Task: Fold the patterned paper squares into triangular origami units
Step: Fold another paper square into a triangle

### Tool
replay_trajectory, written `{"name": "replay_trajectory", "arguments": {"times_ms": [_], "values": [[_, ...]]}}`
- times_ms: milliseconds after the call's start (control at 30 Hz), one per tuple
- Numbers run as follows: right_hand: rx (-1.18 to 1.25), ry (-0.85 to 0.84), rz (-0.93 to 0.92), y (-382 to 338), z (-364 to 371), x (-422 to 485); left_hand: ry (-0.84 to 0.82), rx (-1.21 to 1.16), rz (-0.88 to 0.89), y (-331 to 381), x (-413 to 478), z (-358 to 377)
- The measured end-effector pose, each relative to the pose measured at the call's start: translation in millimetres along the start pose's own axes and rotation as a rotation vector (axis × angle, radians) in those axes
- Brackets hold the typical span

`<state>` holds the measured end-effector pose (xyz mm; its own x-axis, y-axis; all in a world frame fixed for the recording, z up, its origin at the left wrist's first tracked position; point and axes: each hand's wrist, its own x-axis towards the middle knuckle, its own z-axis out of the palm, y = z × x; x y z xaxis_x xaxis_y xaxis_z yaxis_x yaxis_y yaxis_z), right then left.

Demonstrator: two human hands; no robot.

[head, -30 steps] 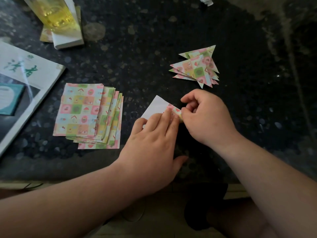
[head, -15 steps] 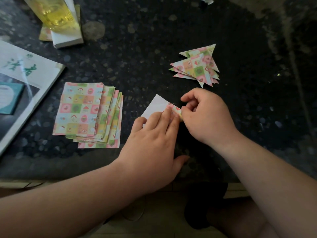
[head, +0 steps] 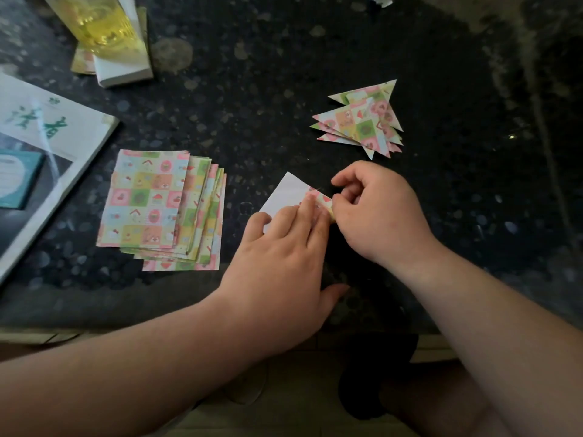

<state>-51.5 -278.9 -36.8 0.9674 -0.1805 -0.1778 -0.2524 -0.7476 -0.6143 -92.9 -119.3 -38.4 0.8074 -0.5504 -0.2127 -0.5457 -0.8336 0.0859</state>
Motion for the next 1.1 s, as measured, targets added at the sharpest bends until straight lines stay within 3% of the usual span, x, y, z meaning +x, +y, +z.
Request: {"name": "replay_trajectory", "arguments": {"times_ms": [233, 367, 533, 1100], "values": [[0.046, -0.166, 0.098, -2, -38, 15, -0.018, 0.026, -0.001, 2, 2, 0], [0.003, -0.129, 0.159, 8, -77, 19, -0.024, 0.039, 0.005, 5, 3, 1], [-0.080, -0.297, 0.232, 16, -74, 15, -0.036, 0.085, 0.004, 11, 6, -1], [-0.149, -0.387, 0.159, 18, -64, 11, -0.030, 0.115, 0.005, 22, 13, -7]]}}
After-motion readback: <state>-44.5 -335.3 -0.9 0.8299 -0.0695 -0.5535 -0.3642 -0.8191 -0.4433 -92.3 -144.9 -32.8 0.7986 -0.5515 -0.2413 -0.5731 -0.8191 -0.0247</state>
